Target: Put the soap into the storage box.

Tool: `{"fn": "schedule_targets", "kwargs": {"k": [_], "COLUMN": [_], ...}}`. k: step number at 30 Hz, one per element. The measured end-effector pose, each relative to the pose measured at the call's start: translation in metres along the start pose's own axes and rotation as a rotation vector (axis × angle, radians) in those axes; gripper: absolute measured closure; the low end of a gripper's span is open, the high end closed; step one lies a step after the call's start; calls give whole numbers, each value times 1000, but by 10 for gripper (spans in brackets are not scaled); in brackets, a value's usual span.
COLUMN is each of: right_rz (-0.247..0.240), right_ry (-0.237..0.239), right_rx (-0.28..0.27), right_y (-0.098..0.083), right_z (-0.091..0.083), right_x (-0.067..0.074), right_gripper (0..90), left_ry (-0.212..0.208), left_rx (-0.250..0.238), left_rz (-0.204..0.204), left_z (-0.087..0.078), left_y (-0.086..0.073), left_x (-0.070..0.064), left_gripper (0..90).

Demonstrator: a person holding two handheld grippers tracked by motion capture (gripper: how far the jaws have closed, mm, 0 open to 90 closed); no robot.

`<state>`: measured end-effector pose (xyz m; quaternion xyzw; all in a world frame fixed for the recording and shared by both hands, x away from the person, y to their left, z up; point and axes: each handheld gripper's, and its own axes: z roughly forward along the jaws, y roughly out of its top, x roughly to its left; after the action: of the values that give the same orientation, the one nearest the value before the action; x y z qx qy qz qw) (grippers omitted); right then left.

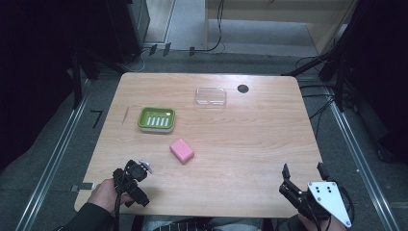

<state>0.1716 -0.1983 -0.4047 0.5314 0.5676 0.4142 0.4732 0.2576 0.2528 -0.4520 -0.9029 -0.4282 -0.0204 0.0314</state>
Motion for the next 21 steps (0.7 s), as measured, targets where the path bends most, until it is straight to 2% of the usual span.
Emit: {"fn": "schedule_targets", "kwargs": {"k": [12, 21], "right_rz": [0, 2], "right_ry": [-3, -5], "right_rx": [0, 1], "right_y": [0, 0], "right_z": [-1, -1], "right_x": [1, 0], "right_gripper": [128, 128], "left_ry": [3, 3], "left_rx": [-17, -21], "left_rz": [21, 35], "left_z": [-1, -7], "left_y": [6, 17], "left_x": [0, 2], "left_gripper": [58, 60]}}
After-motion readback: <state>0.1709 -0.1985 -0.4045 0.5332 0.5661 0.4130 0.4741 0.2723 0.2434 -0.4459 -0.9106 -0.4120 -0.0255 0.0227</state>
